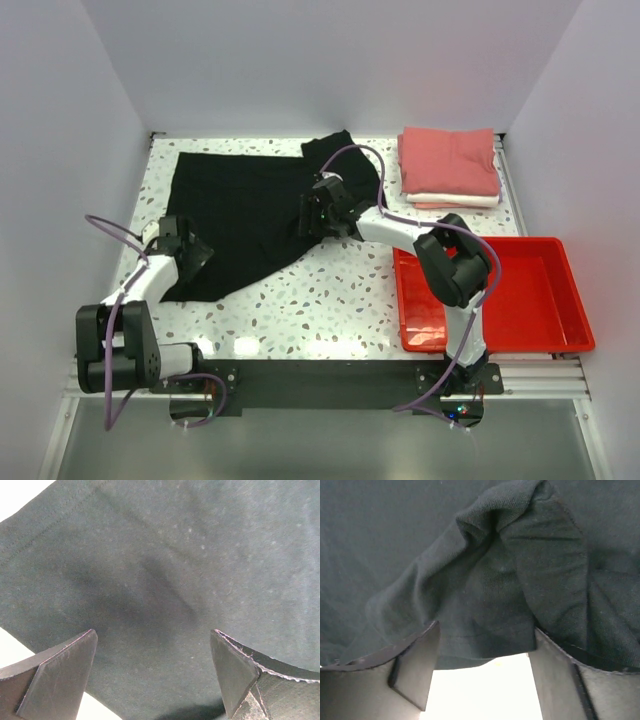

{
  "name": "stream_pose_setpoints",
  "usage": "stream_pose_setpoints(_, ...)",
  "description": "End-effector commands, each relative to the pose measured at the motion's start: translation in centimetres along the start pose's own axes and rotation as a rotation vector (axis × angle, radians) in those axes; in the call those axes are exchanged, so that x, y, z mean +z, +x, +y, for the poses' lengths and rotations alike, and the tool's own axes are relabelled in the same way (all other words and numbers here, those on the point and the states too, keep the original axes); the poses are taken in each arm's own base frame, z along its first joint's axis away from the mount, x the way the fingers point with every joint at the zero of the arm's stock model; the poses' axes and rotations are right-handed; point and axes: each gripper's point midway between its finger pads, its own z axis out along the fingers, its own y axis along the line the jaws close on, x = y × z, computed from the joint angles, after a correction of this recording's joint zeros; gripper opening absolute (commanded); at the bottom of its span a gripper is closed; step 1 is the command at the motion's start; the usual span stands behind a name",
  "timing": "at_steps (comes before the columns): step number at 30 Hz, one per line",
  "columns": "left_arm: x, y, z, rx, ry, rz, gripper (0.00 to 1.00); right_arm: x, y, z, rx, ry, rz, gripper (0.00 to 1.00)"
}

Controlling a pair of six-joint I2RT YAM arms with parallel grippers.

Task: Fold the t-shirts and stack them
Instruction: Flatten the tshirt out

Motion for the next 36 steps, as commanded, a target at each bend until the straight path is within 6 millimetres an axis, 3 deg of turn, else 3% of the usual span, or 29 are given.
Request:
stream_pose_setpoints(1, 0.6, -0.5, -0.3, 0.001, 0.021, -0.017, 1.00, -0.5, -3.8, 2.2, 0.030, -0.032, -0.113, 0.70)
stream_pose_setpoints(5, 0.8, -0.3, -0.3, 0.004, 0.021, -0.006, 1.00, -0.9, -3.7, 1.9, 0.023, 0.003, -0.110, 0.58)
stream_pose_setpoints(16, 0.9, -0.2, -0.2, 0.005, 0.020, 0.000, 1.00, -2.1, -4.4, 0.0, -0.035, 0.140, -0.115, 0.59)
stream_pose_setpoints(22, 1.1, -0.1, -0.2, 0.005, 0.022, 0.004, 1.00, -2.5, -4.5, 0.3, -0.060, 0.149, -0.125, 0.41)
stream_pose_setpoints(25, 1.1, -0.1, -0.3, 0.007, 0.023, 0.008, 1.00, -2.3, -4.3, 0.1, -0.068, 0.160, -0.106, 0.27)
stream_pose_setpoints(33, 1.2, -0.1, -0.3, 0.007, 0.028, 0.011, 1.00, -2.9, -4.0, -0.9, -0.093, 0.223, -0.083, 0.12)
stream_pose_setpoints(35, 1.2, -0.1, -0.3, 0.007, 0.028, 0.011, 1.00, -3.0, -3.7, -1.0, -0.099, 0.219, -0.076, 0.00)
stream_pose_setpoints(36, 1.2, 0.0, -0.3, 0.009, 0.029, 0.012, 1.00, -3.0, -3.2, -1.2, -0.101, 0.222, -0.069, 0.00)
